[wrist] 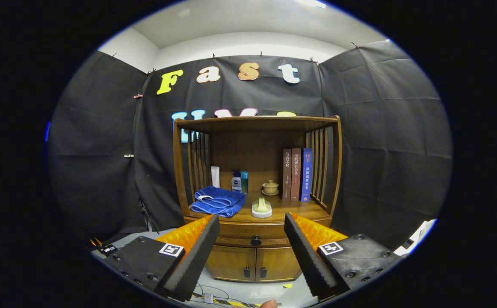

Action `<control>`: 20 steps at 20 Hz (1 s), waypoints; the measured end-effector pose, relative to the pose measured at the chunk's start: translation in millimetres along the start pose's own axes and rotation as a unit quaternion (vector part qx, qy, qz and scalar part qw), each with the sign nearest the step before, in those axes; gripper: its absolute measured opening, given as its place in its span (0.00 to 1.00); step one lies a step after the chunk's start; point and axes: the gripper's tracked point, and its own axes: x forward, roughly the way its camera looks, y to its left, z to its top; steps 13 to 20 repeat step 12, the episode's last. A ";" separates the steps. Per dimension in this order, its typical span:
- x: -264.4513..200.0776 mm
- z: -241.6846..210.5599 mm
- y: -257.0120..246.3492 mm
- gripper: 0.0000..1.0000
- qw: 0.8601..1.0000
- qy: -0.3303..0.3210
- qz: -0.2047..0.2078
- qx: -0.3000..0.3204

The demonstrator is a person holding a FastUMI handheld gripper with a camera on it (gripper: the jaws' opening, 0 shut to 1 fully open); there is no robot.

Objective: Pull open the drawer, take out the items inside it, and place them on the countertop above the cabinet.

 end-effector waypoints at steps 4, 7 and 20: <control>0.7 3.3 0.2 0.99 1.000 -0.003 0.000 -0.003; 1.6 3.3 2.4 0.99 1.000 -0.004 0.002 -0.004; 2.3 3.2 7.1 0.99 1.000 -0.001 0.006 -0.005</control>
